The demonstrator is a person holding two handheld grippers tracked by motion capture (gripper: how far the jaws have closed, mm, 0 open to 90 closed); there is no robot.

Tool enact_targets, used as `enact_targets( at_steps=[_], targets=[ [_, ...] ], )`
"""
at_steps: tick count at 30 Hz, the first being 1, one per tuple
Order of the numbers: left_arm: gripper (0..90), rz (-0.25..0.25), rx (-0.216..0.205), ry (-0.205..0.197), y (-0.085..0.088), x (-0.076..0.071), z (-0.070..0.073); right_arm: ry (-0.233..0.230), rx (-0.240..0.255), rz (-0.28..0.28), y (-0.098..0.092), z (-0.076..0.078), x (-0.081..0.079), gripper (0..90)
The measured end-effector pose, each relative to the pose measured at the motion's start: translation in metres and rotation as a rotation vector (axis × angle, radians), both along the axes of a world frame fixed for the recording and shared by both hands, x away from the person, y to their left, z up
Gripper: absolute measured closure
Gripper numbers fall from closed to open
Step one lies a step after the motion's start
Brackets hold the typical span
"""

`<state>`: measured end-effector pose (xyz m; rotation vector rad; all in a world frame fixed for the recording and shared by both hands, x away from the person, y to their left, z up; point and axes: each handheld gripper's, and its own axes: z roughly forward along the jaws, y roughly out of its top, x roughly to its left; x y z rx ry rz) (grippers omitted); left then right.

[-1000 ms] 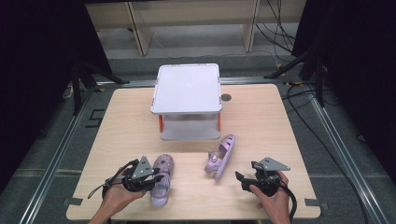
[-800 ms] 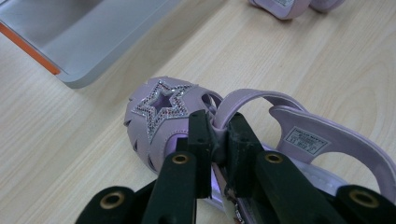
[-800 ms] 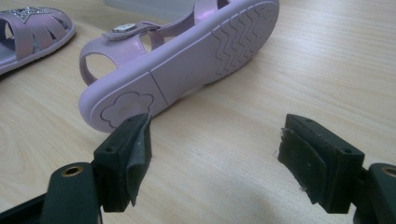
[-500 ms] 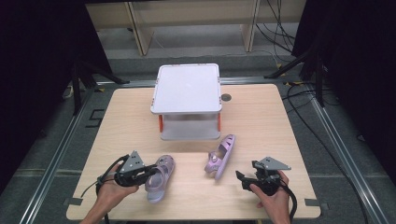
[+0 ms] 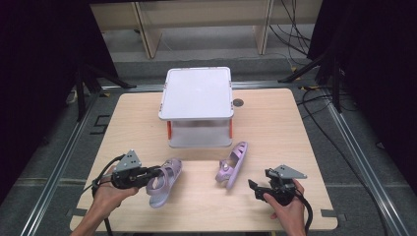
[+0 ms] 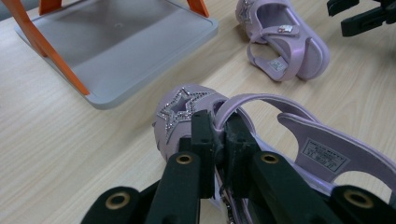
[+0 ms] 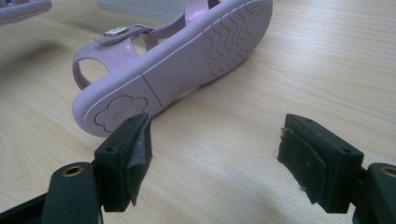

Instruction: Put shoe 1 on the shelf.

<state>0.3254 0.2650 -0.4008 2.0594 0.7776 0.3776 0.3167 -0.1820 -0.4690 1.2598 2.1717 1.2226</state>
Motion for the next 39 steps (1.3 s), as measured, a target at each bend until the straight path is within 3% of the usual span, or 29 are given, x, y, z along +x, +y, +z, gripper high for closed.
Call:
enact_targets(
  at_steps=[9, 10, 15, 16, 18, 21, 27, 28, 39],
  targets=[
    [84.5, -0.03, -0.026, -0.008, -0.008, 0.006, 0.026, -0.001, 0.004, 0.0, 0.001, 0.0, 0.0, 25.7],
    [84.4, -0.049, -0.026, -0.012, -0.012, 0.009, 0.039, 0.025, 0.014, -0.005, 0.001, 0.0, -0.001, 25.7],
    [84.4, -0.058, -0.039, -0.014, -0.017, 0.014, 0.053, 0.021, 0.012, -0.004, 0.001, 0.0, -0.001, 25.7],
    [84.4, -0.061, -0.055, -0.012, -0.019, 0.015, 0.058, 0.042, 0.028, -0.017, 0.002, 0.0, -0.002, 25.7],
    [84.4, -0.069, -0.043, -0.016, -0.02, 0.017, 0.065, 0.06, 0.042, -0.033, 0.003, 0.001, -0.004, 25.7],
    [84.3, -0.068, -0.052, -0.016, -0.021, 0.018, 0.07, 0.035, 0.027, -0.012, 0.001, 0.0, -0.002, 26.1],
    [84.3, -0.069, -0.042, -0.026, -0.02, 0.025, 0.083, 0.038, 0.025, -0.018, 0.001, 0.001, -0.003, 26.1],
    [84.4, -0.066, -0.039, -0.024, -0.021, 0.027, 0.088, 0.015, 0.015, -0.008, 0.0, 0.0, -0.001, 26.1],
    [84.4, -0.081, -0.038, -0.012, -0.026, 0.039, 0.116, 0.022, 0.016, -0.016, 0.0, 0.0, -0.001, 26.1]
  ],
)
